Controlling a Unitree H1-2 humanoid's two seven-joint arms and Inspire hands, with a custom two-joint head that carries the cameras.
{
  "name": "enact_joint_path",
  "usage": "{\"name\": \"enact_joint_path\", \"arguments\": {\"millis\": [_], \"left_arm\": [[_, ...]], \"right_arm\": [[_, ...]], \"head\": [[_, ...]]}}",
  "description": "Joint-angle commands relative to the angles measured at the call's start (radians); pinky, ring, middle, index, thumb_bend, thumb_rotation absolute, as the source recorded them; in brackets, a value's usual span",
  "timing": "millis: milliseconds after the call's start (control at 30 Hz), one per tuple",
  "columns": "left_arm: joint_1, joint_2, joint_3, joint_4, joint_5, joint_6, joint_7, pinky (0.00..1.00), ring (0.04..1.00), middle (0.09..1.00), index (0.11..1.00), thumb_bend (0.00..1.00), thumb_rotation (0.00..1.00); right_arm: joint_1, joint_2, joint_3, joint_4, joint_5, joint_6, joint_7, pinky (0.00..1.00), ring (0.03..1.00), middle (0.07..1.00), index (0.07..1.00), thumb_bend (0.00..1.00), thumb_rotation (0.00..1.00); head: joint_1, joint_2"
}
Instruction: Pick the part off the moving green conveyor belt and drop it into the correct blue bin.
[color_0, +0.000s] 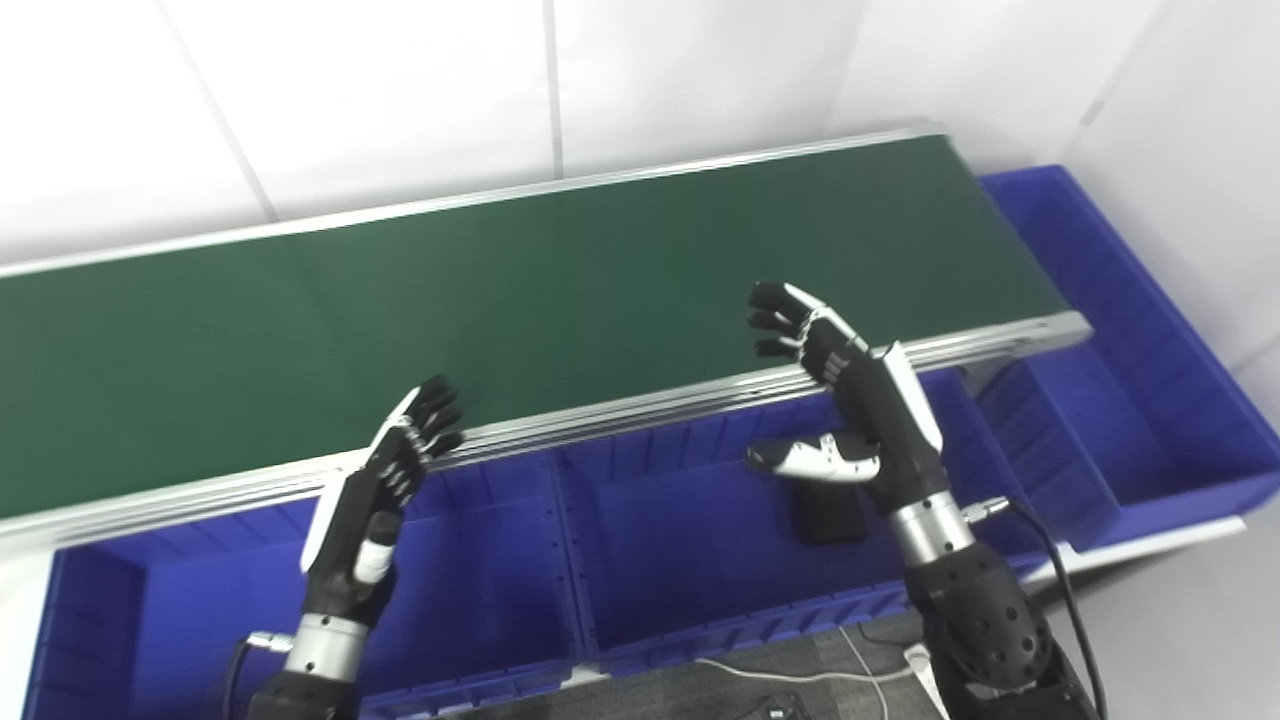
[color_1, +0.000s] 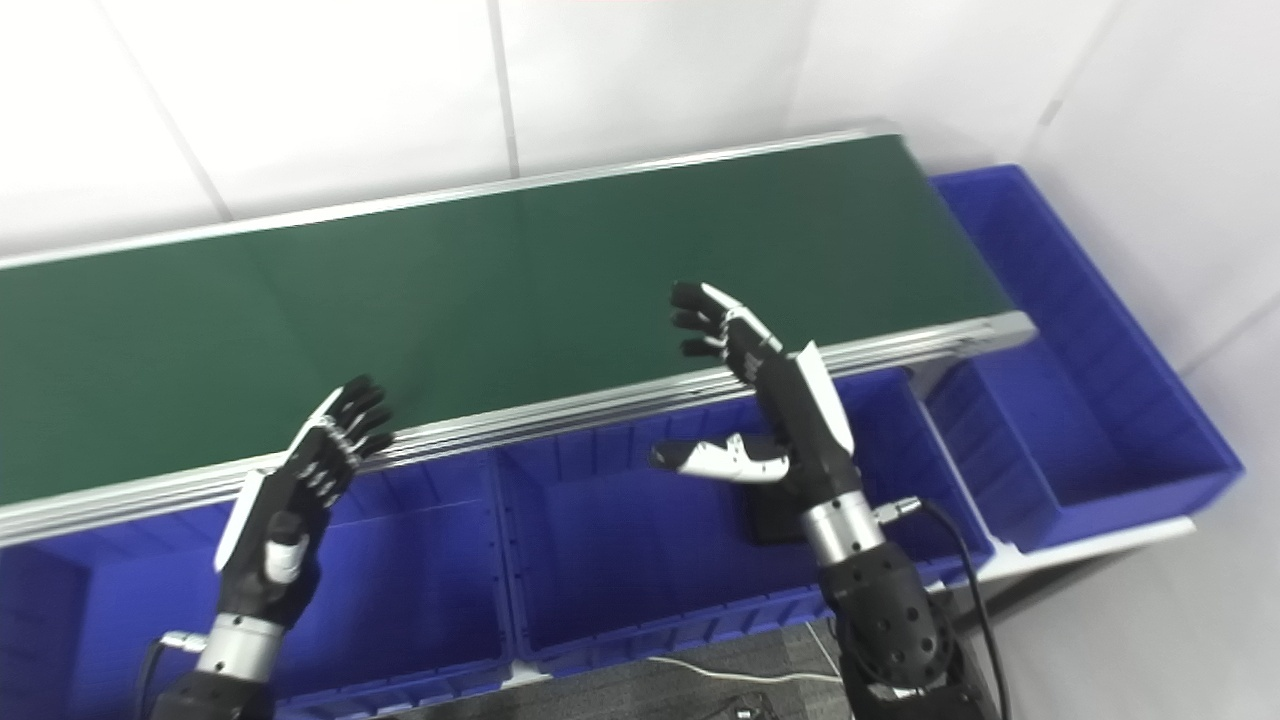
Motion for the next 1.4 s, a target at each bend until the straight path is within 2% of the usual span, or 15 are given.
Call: {"name": "enact_joint_path", "arguments": {"millis": [0,100,133,233,467,633,733,900,1133,1367], "left_arm": [[-0.008,-0.007,-0.005,-0.015,0.012,-0.043,0.007,0.85,0.894,0.91,0.898,1.0,0.95],[-0.005,-0.018,-0.011,-0.011,0.03,-0.051,0.014,0.84,0.89,0.907,0.898,1.0,0.95],[-0.003,-0.021,-0.015,-0.008,0.035,-0.053,0.015,0.84,0.889,0.906,0.899,1.0,0.95],[0.002,-0.028,-0.027,0.007,0.048,-0.061,0.016,0.85,0.909,0.924,0.911,1.0,0.94],[0.013,-0.042,-0.053,0.014,0.103,-0.071,0.049,0.83,0.905,0.928,0.904,1.0,0.94],[0.018,-0.044,-0.065,0.03,0.109,-0.07,0.056,0.87,0.926,0.934,0.908,1.0,0.93],[0.016,-0.038,-0.074,0.05,0.114,-0.071,0.063,0.88,0.935,0.942,0.915,1.0,0.93],[0.019,-0.034,-0.084,0.047,0.125,-0.071,0.08,0.87,0.935,0.947,0.918,1.0,0.93],[0.023,-0.016,-0.085,0.044,0.114,-0.071,0.083,0.88,0.936,0.948,0.918,0.98,0.93],[0.021,-0.008,-0.088,0.054,0.1,-0.071,0.08,0.88,0.935,0.942,0.913,0.99,0.93]], "right_arm": [[-0.034,0.025,0.03,0.009,-0.005,-0.05,0.022,1.0,0.999,0.998,0.964,1.0,0.98],[-0.062,0.055,0.076,0.061,-0.01,-0.056,0.04,1.0,1.0,1.0,0.979,1.0,0.99],[-0.073,0.066,0.093,0.092,-0.009,-0.073,0.048,1.0,1.0,1.0,0.982,1.0,1.0],[-0.103,0.096,0.134,0.202,0.018,-0.113,0.08,1.0,1.0,1.0,0.999,1.0,0.99],[-0.114,0.146,0.154,0.348,0.044,-0.151,0.102,1.0,1.0,1.0,1.0,1.0,1.0],[-0.114,0.159,0.152,0.423,0.046,-0.187,0.104,1.0,1.0,1.0,1.0,1.0,1.0],[-0.108,0.174,0.146,0.462,0.04,-0.214,0.088,1.0,1.0,1.0,0.99,1.0,1.0],[-0.093,0.195,0.14,0.492,0.022,-0.221,0.06,1.0,1.0,1.0,0.985,1.0,1.0],[-0.08,0.211,0.139,0.497,0.011,-0.221,0.031,1.0,1.0,0.999,0.98,1.0,1.0],[-0.075,0.213,0.135,0.481,0.024,-0.221,0.035,0.98,0.997,0.985,0.965,1.0,0.99]], "head": [[0.024,-0.007],[0.036,-0.01],[0.075,-0.023],[0.117,-0.04],[0.223,-0.062],[0.272,-0.084],[0.277,-0.1],[0.264,-0.103],[0.222,-0.106],[0.213,-0.116]]}}
